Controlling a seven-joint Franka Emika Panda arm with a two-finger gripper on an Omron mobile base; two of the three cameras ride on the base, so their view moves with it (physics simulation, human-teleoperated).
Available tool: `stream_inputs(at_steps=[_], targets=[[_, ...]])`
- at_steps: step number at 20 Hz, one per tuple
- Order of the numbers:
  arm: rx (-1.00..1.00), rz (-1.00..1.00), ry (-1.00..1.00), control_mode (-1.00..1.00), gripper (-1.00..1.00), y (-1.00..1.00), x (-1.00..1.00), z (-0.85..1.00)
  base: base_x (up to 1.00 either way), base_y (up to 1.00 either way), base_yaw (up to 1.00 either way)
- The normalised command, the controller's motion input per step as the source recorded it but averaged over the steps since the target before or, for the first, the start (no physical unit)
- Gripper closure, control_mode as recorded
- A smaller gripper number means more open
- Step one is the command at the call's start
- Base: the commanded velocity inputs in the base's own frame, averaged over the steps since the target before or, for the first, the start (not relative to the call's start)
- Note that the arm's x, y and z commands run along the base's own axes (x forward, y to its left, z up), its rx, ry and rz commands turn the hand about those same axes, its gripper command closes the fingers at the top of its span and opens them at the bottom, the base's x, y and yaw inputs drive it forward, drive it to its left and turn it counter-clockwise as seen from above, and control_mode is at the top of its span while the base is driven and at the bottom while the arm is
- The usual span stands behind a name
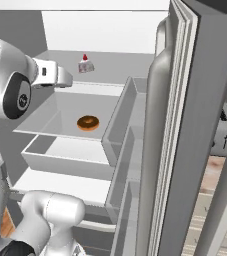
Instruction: Take the cake and donut from the fridge and place them on the empty tray on the dining counter.
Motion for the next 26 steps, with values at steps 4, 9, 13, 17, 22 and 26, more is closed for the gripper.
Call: stream_inputs(at_steps=[4,9,13,17,22,26], targets=[[0.00,0.00,-0.12,-1.00,-1.00,0.00,0.74,0.00,0.00,0.00,0.00],[0.00,-0.02,-0.09,-1.00,-1.00,0.00,0.75,0.01,0.00,0.00,0.00],[0.00,-0.05,0.00,-1.00,-1.00,0.00,0.82,0.02,0.00,0.00,0.00],[0.05,-0.05,0.00,-1.00,-1.00,0.00,0.63,0.17,0.00,0.00,0.00],[0.03,-0.02,0.03,-1.00,-1.00,0.00,0.27,0.20,0.00,0.00,0.00],[0.00,0.00,0.02,-1.00,-1.00,0.00,0.23,0.00,0.00,0.00,0.00]])
